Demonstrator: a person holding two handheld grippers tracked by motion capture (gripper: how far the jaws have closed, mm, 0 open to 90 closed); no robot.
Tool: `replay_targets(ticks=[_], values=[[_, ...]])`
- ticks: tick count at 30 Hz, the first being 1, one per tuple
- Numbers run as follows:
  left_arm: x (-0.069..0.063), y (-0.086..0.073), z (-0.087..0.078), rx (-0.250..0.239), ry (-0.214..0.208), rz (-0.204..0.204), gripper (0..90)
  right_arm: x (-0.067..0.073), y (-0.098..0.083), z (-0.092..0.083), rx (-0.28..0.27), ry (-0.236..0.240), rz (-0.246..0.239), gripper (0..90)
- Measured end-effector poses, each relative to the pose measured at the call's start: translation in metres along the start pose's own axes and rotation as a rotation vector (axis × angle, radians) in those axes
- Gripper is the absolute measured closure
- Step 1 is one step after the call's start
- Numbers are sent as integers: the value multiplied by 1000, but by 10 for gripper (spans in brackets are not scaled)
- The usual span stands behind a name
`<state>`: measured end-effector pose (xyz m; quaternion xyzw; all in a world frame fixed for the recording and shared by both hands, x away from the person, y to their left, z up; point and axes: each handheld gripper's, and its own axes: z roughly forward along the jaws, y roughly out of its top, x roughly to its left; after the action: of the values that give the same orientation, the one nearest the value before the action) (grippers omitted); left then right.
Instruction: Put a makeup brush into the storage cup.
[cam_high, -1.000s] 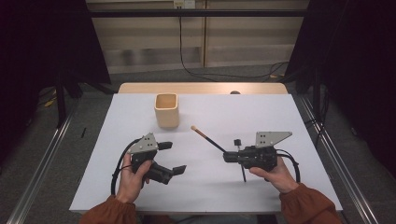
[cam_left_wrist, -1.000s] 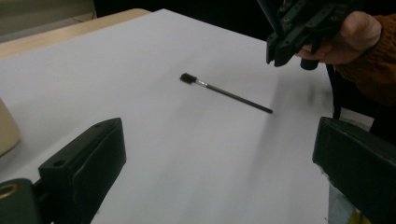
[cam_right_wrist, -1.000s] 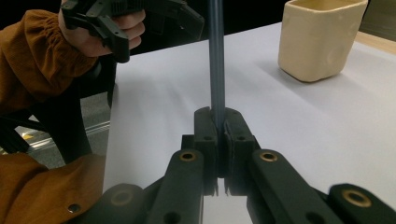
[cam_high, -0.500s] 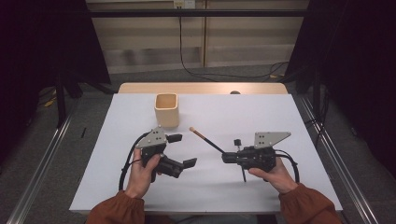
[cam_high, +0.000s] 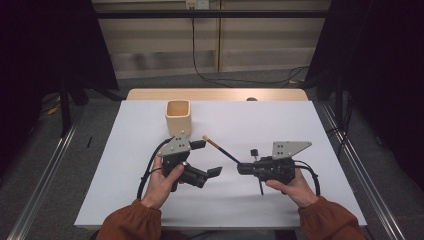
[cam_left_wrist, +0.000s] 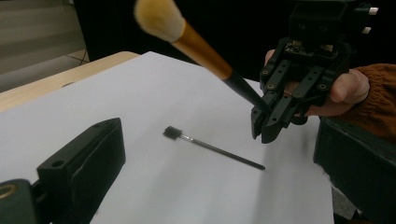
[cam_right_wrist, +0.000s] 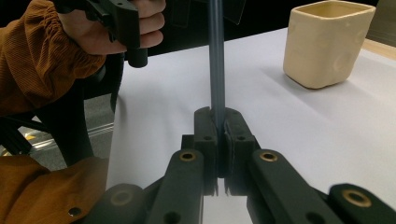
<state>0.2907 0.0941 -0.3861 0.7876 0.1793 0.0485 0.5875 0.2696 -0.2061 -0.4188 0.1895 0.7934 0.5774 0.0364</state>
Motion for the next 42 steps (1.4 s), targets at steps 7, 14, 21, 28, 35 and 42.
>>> replay_targets(ticks=[7, 14, 21, 28, 35, 42], values=[[-1, 4, 8, -16, -2, 18, 38, 0, 0, 0, 1, -4, -1, 859], [-2, 6, 12, -12, 14, 47, 60, -1, -1, 0, 5, -4, 0, 859], [0, 9, 10, -42, 23, 30, 149, -1, -1, 0, 8, -7, -2, 859], [0, 9, 9, -48, 23, 22, 348, -1, -1, 1, 10, -7, -1, 859], [0, 9, 7, -74, 4, -21, 542, -2, -2, 1, 7, -5, 5, 859], [3, 9, 3, -96, -14, -74, 638, -3, -4, 2, 16, -2, 6, 859]])
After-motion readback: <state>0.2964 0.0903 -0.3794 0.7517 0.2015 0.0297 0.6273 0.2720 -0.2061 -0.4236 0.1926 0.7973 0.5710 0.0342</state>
